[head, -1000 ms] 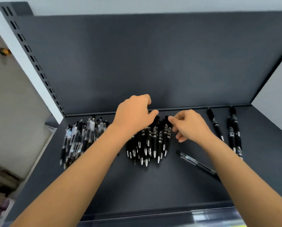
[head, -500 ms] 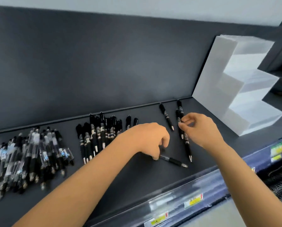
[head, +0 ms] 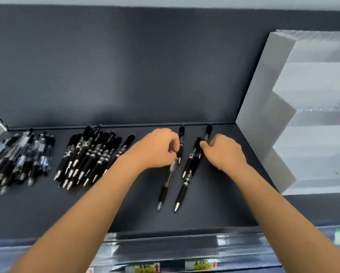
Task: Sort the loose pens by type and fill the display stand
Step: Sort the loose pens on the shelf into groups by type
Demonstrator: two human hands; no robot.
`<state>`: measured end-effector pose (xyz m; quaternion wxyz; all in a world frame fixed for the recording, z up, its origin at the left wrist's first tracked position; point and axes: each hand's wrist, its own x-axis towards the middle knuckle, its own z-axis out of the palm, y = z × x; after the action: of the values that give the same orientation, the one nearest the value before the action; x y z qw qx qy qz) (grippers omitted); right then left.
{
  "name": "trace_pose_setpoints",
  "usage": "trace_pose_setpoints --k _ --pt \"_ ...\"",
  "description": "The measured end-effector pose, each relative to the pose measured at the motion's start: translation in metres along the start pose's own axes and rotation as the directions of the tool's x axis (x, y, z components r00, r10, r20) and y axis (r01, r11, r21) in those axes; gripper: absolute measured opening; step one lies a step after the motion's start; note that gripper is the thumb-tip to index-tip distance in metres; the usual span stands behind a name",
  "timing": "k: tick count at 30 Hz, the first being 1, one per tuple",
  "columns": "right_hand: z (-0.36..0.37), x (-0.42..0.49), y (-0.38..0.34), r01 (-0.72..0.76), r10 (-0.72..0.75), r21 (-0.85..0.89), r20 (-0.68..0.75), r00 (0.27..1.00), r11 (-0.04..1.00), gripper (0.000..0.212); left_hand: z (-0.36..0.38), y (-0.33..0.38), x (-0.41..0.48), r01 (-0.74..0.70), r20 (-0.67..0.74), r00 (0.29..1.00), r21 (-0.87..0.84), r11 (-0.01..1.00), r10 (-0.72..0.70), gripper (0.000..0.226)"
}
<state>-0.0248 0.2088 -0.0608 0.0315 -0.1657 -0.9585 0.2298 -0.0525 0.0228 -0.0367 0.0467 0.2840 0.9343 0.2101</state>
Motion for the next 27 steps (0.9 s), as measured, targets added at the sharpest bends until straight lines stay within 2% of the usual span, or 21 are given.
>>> trace_pose_setpoints --k 1,3,4,5,7,10,13,16,18,21,23,27 --pt "0.001 0.008 -0.001 -0.003 0.002 0.017 0.012 1.0 1.0 0.038 -0.002 0.001 0.0 0.074 0.004 0.997 0.015 0.997 -0.074 0.007" --pt "0.002 0.02 -0.004 -0.006 0.004 0.053 0.034 0.999 0.999 0.04 -0.003 0.004 -0.001 0.223 0.154 0.959 0.115 0.968 -0.239 0.034" --pt "0.002 0.025 -0.006 -0.006 0.003 0.068 0.043 0.999 0.998 0.038 -0.004 0.008 -0.002 0.266 0.253 0.92 0.153 0.952 -0.298 0.04" --pt "0.002 0.029 -0.007 -0.011 0.006 0.084 0.053 0.999 0.996 0.036 -0.003 0.01 -0.003 0.284 0.321 0.891 0.155 0.946 -0.32 0.039" --pt "-0.001 0.033 -0.007 -0.037 0.028 0.113 0.082 0.996 0.993 0.031 -0.003 0.011 -0.001 0.322 0.365 0.87 0.085 0.943 -0.33 0.029" --pt "-0.005 0.036 -0.004 -0.075 0.059 0.136 0.122 0.991 0.988 0.025 -0.006 0.005 0.001 0.368 0.308 0.884 0.001 0.93 -0.35 0.024" --pt "-0.012 0.036 -0.003 -0.101 0.081 0.125 0.158 0.984 0.987 0.018 -0.009 0.001 0.005 0.39 0.202 0.901 0.015 0.921 -0.384 0.03" --pt "-0.011 0.035 -0.008 -0.091 0.078 0.079 0.154 0.985 0.993 0.036 -0.01 0.002 0.008 0.372 0.132 0.921 -0.031 0.928 -0.365 0.027" --pt "-0.009 0.035 -0.013 -0.094 0.081 0.082 0.155 0.985 0.992 0.042 -0.012 0.005 0.009 0.358 0.116 0.931 -0.092 0.929 -0.347 0.023" --pt "-0.006 0.037 -0.017 -0.109 0.079 0.145 0.197 0.977 0.983 0.029 -0.017 0.01 0.008 0.342 0.115 0.939 -0.194 0.92 -0.325 0.023" --pt "-0.007 0.038 -0.015 -0.111 0.073 0.182 0.205 0.976 0.977 0.028 -0.018 0.01 0.007 0.332 0.106 0.943 -0.252 0.909 -0.315 0.028" --pt "-0.018 0.038 -0.015 -0.035 0.011 0.199 0.118 0.993 0.979 0.036 -0.022 0.004 0.002 0.308 0.092 0.951 -0.386 0.87 -0.296 0.026"
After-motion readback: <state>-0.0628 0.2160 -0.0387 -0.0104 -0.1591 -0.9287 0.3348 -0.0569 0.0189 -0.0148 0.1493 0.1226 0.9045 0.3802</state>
